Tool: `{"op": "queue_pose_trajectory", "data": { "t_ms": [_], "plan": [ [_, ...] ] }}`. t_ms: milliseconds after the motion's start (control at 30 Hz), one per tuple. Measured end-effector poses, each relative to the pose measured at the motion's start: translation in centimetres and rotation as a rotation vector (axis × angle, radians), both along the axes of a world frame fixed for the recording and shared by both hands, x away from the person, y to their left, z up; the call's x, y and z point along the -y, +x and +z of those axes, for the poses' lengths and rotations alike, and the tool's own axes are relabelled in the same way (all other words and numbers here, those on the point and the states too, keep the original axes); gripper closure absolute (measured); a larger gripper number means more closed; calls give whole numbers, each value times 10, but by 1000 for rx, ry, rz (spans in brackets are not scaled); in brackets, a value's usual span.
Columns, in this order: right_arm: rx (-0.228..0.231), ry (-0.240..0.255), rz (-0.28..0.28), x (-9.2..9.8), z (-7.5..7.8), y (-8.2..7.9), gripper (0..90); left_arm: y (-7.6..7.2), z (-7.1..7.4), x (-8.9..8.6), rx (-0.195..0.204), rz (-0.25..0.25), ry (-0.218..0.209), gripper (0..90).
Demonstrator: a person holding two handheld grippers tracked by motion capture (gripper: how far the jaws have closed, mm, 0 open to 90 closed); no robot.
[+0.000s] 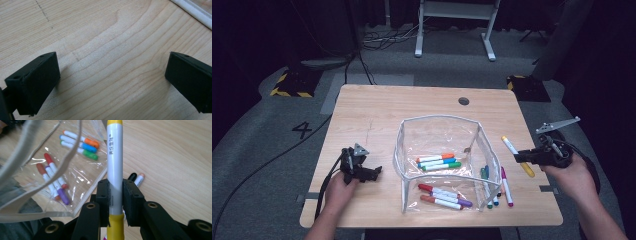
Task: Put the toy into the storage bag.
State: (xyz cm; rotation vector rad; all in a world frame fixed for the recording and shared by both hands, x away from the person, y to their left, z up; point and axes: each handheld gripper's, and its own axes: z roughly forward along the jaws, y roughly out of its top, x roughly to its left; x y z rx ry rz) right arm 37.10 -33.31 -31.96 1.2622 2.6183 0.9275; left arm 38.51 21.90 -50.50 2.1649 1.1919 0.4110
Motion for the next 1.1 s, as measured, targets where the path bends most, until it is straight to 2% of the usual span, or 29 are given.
{"op": "queue_pose_trajectory", "data": {
  "t_ms": [400, 667, 1100],
  "plan": [
    [36, 35, 127, -28, 37, -17, 760, 0, 0, 0, 1, -2, 0, 0],
    [45, 4, 207, -53, 54, -15, 760, 0, 0, 0, 0, 1, -2, 0],
    [54, -52, 342, -108, 73, -8, 760, 1, 0, 1, 3, -4, -3, 0]
  ]
}}
